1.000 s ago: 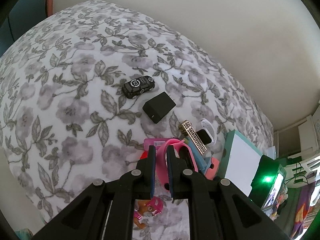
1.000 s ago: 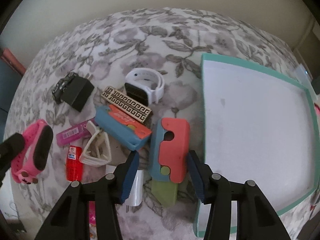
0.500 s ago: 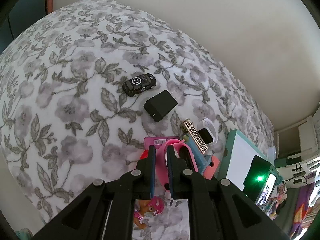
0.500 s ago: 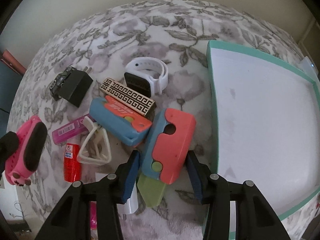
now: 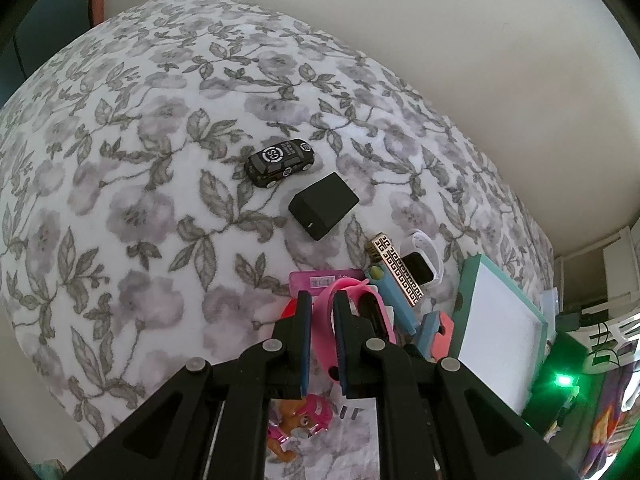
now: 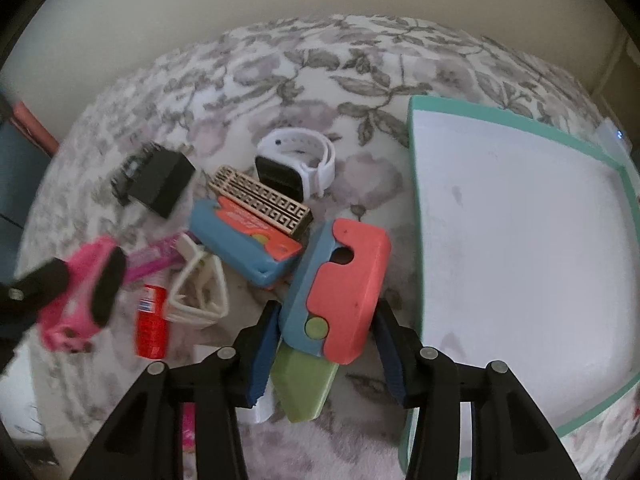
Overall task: Organize rigid objects
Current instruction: 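Carry the toy knife with right tool into the tray while left tool carries the watch band there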
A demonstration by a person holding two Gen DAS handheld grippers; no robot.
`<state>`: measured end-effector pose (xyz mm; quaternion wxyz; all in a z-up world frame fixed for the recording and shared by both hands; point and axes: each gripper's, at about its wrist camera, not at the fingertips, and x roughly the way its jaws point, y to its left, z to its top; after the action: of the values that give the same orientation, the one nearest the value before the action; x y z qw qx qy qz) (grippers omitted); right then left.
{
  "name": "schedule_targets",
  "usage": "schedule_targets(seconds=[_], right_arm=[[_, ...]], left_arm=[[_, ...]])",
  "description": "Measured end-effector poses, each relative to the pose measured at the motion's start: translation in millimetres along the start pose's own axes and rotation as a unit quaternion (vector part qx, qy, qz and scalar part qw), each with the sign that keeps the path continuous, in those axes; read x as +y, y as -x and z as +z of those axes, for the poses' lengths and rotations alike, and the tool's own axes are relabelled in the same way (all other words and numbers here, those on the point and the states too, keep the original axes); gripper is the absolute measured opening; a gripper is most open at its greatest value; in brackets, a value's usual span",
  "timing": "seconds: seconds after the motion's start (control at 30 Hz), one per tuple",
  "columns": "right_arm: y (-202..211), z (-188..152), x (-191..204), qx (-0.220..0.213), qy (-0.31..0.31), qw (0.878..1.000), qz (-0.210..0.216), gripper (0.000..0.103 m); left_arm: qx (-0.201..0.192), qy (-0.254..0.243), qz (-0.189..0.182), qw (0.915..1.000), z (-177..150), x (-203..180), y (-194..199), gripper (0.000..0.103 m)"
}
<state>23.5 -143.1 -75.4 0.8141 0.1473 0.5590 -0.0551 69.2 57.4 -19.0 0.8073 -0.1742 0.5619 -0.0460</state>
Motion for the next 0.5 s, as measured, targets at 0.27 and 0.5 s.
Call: schedule_targets(seconds=[0.27,0.5], right_arm=[[32.0,7.1,-13.4,-0.028,-0.035,0.998,0.051,0.048],[54.6,10.0,-35.4,-0.046,-0.070,0.993,0.083,0.048]], left_arm=[[-0.006,-0.031,0.002,0.9995,-5.6,-16.3,0.2,0.011],[-0.013,-0.064,0.002,0.9978,-13.2,-40.3,1.8,0.011]])
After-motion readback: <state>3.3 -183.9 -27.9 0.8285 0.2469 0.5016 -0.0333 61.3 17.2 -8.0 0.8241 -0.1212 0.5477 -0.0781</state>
